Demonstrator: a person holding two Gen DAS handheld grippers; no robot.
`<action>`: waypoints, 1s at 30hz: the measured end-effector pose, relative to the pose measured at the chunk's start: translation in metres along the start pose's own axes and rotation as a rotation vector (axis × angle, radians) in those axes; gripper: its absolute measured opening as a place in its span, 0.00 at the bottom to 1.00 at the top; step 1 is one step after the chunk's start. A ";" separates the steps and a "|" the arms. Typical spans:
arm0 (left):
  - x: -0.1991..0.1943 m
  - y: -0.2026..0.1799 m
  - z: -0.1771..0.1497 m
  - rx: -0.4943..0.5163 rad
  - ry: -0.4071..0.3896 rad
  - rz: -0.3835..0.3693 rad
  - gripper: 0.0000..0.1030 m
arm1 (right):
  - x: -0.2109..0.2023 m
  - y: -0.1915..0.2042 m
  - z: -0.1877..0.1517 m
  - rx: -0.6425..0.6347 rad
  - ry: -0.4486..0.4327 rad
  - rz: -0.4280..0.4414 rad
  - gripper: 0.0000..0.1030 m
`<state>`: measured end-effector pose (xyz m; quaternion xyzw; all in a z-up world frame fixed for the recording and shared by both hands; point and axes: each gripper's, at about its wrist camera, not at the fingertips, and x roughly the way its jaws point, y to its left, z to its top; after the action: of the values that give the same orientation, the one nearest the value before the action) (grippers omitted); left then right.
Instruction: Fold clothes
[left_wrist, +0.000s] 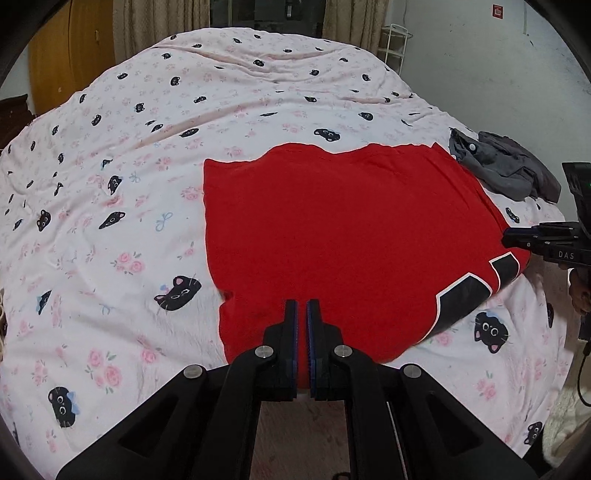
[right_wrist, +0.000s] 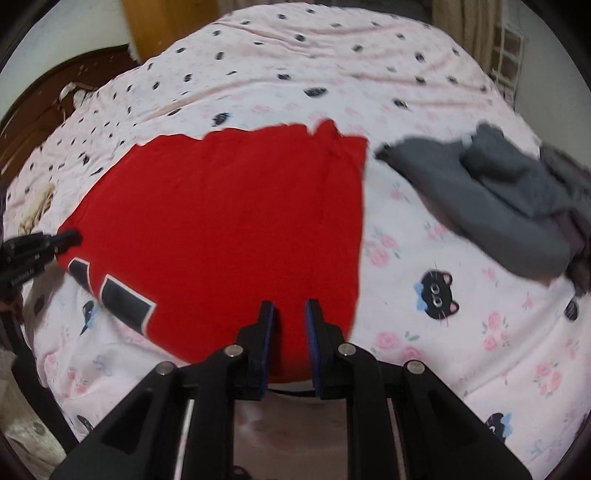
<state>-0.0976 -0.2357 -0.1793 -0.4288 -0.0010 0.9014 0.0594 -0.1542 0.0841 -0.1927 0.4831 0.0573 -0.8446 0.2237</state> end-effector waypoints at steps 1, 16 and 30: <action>-0.002 -0.002 0.004 0.002 -0.013 0.000 0.05 | 0.002 -0.003 -0.001 0.003 0.002 -0.006 0.17; 0.004 -0.052 0.085 0.083 -0.142 0.003 0.38 | -0.044 -0.004 0.003 0.033 -0.040 -0.086 0.54; 0.075 -0.069 0.076 0.063 -0.013 0.109 0.39 | -0.030 -0.028 -0.011 0.198 0.067 -0.014 0.58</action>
<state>-0.1960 -0.1553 -0.1851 -0.4201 0.0502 0.9058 0.0236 -0.1444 0.1228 -0.1765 0.5304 -0.0158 -0.8310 0.1671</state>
